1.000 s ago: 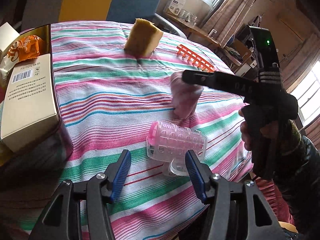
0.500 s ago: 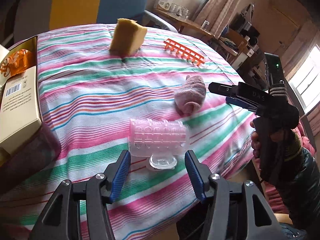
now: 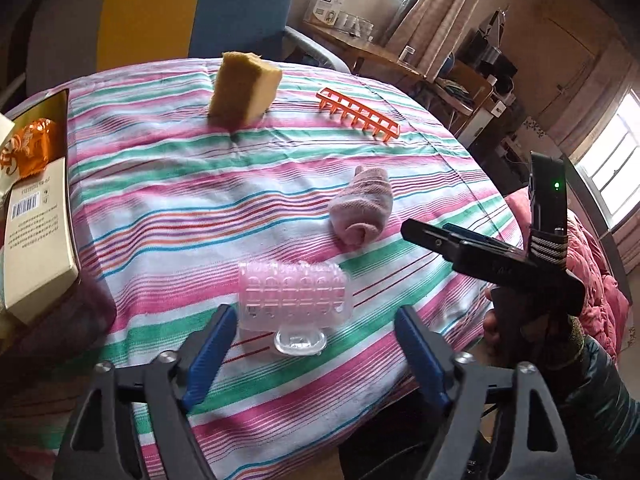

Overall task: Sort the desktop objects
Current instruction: 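Bring the right tool to the pink sock while the left tool approaches the pink roller, then grasp the pink sock with the right tool while the left tool grasps the pink roller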

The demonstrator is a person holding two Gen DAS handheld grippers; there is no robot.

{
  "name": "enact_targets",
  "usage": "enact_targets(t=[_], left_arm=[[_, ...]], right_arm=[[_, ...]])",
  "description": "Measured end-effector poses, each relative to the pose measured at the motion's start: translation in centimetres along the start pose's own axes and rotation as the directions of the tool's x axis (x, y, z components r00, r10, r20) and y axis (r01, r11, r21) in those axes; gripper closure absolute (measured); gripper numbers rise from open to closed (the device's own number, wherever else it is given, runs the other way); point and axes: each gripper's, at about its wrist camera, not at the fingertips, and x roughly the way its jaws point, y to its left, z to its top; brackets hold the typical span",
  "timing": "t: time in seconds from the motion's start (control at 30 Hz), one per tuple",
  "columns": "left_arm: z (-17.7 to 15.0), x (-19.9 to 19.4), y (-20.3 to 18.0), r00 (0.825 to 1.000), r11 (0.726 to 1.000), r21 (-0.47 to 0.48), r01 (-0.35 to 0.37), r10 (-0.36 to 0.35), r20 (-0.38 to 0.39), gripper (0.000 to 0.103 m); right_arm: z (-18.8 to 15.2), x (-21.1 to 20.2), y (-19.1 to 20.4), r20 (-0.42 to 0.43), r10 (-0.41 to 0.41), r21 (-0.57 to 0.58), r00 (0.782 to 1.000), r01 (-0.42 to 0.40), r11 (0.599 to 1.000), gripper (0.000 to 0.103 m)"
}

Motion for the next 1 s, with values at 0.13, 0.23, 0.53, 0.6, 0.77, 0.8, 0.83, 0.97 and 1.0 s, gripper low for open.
enact_targets(t=[0.13, 0.23, 0.53, 0.6, 0.77, 0.8, 0.83, 0.97, 1.0], left_arm=[[0.8, 1.2, 0.1, 0.997, 0.997, 0.004, -0.072, 0.072, -0.026, 0.013], [0.7, 1.8, 0.1, 0.995, 0.996, 0.018, -0.093, 0.093, -0.046, 0.013], [0.3, 3.0, 1.0, 0.985, 0.988, 0.008, -0.156, 0.156, -0.079, 0.030], [0.3, 3.0, 1.2, 0.986, 0.989, 0.005, -0.148, 0.148, -0.074, 0.030], [0.3, 2.9, 1.5, 0.990, 0.992, -0.001, -0.126, 0.126, -0.063, 0.030], [0.3, 2.9, 1.6, 0.991, 0.993, -0.002, -0.122, 0.122, -0.061, 0.030], [0.3, 2.9, 1.7, 0.991, 0.993, -0.004, -0.118, 0.117, -0.058, 0.030], [0.2, 2.8, 1.9, 0.994, 0.995, -0.010, -0.102, 0.101, -0.047, 0.030], [0.2, 2.9, 2.0, 0.994, 0.995, -0.011, -0.099, 0.098, -0.044, 0.030]], right_arm=[[-0.1, 0.1, 0.0, 0.013, 0.002, -0.008, 1.000, -0.001, 1.000, 0.000], [-0.2, 0.1, -0.1, 0.023, 0.004, -0.012, 1.000, -0.004, 1.000, 0.000], [-0.9, 0.4, 1.0, 0.067, -0.071, -0.055, 0.995, 0.074, 0.996, 0.000], [-0.8, 0.5, 1.2, 0.056, -0.084, -0.064, 0.995, 0.088, 0.994, 0.000], [0.1, -0.6, 0.9, 0.039, 0.001, 0.043, 0.999, -0.003, 0.999, 0.000], [0.3, -0.8, 1.3, 0.046, 0.005, 0.040, 0.999, -0.007, 0.999, 0.000], [0.5, -0.9, 1.8, 0.053, 0.012, 0.027, 0.999, -0.013, 1.000, 0.000], [1.4, -1.1, 4.7, 0.069, 0.033, -0.066, 0.997, -0.028, 0.997, 0.000], [1.7, -1.0, 5.5, 0.071, 0.031, -0.094, 0.997, -0.024, 0.995, 0.000]])
